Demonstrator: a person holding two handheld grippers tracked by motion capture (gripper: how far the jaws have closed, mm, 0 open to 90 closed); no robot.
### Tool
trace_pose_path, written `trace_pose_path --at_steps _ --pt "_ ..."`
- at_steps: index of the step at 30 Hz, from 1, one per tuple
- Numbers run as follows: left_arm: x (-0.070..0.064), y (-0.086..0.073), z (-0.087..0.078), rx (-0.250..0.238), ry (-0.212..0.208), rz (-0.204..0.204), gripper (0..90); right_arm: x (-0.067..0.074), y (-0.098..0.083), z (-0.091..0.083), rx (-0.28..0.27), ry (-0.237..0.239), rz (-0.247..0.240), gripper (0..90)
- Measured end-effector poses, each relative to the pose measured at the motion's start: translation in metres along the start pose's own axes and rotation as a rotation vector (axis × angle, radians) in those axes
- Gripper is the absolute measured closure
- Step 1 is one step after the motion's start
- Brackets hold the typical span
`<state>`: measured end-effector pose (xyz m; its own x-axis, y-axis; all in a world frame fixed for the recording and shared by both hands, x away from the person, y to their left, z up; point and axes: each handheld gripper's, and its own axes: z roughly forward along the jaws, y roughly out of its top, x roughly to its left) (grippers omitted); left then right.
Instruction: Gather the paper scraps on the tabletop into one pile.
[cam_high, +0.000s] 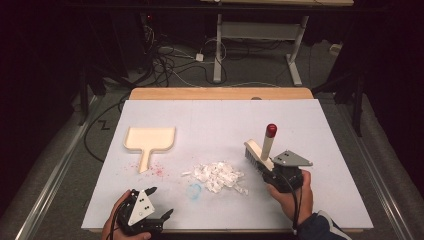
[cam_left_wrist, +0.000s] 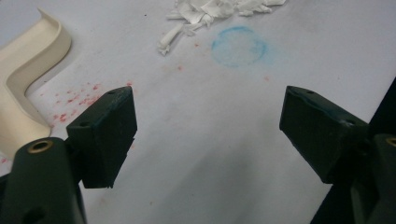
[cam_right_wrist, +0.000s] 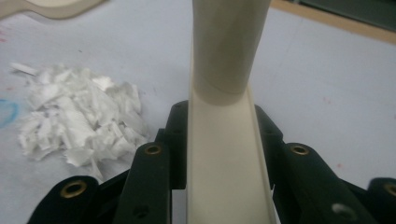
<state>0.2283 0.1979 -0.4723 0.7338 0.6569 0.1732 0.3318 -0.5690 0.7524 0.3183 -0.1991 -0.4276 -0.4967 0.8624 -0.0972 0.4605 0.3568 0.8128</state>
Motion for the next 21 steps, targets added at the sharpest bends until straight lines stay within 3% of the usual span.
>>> trace_pose_path --at_steps 2,3,4,9,11,21 --pt "0.000 0.000 0.000 0.002 -0.004 0.000 18.1 0.007 -0.004 0.006 0.012 -0.011 -0.002 68.1" --pt "-0.001 -0.001 0.000 0.003 -0.006 0.000 18.1 0.010 -0.005 0.008 -0.019 -0.012 -0.041 68.1" --pt "0.000 -0.001 0.000 -0.002 0.000 0.008 18.1 0.022 -0.006 0.007 -0.004 -0.024 0.012 68.1" --pt "0.000 -0.001 -0.002 -0.011 0.000 0.005 18.1 0.061 -0.006 0.015 -0.015 -0.006 -0.021 67.2" --pt "0.001 -0.001 -0.002 -0.013 0.003 0.006 18.1 0.070 -0.005 0.020 -0.018 -0.006 -0.026 67.0" --pt "-0.001 0.000 0.001 -0.005 -0.010 -0.001 18.1 0.080 0.008 0.036 -0.073 -0.006 0.055 67.7"
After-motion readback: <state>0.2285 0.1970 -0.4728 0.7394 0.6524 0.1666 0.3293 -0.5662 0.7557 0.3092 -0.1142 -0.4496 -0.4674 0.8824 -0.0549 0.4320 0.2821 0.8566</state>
